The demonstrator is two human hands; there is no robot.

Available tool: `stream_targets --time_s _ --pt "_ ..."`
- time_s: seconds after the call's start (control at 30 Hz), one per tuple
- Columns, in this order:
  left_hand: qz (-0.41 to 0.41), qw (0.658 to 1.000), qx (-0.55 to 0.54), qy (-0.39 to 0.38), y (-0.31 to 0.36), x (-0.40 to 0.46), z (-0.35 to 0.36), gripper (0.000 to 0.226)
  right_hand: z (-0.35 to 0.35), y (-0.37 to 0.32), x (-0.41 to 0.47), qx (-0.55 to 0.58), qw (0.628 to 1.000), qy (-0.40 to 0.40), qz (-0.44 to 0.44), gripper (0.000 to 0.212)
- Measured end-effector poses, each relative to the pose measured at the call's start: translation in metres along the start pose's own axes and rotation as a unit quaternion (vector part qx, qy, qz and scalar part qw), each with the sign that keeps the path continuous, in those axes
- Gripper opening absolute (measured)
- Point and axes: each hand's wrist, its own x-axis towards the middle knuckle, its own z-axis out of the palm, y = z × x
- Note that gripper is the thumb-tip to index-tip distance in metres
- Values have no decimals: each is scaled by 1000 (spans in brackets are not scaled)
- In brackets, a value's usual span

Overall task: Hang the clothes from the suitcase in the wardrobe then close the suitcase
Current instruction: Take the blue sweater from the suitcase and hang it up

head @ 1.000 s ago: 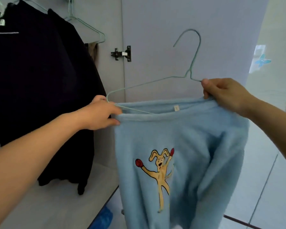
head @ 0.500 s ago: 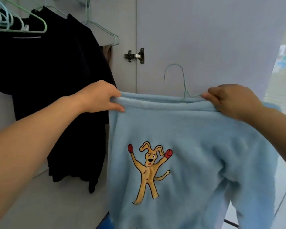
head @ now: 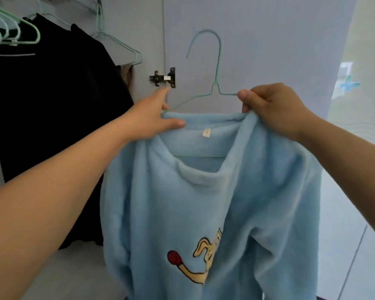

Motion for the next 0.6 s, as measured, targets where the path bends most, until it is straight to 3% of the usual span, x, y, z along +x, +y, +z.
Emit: stream_targets --time_s 0.07,0.13,0.23,0.3,0.37,0.4,0.47,0.53,0.6 --pt "70 996 -24 43 -1 -3 9 32 0 6 -4 7 1000 -2 13 41" --pt "118 987 -26 103 0 -5 14 27 -3 14 -6 23 999 15 28 46" --pt "204 972 -35 112 7 -12 5 34 -12 27 -8 -52 998 14 25 50" --pt "259 959 91 70 10 -13 4 43 -15 30 -7 -128 992 -4 3 50" --pt "300 907 295 21 19 -13 12 51 -18 28 -3 -133 991 17 -4 49" --pt "317 895 314 12 25 -14 15 58 -17 24 -3 -108 993 38 -13 48" --pt "300 930 210 30 30 -17 13 65 -15 24 -2 -82 996 40 -11 46" --pt "258 962 45 70 24 -14 5 56 -7 33 -7 -154 981 -89 76 41" --pt "189 977 16 94 8 -7 -2 39 -1 42 -15 -202 955 -158 150 49"
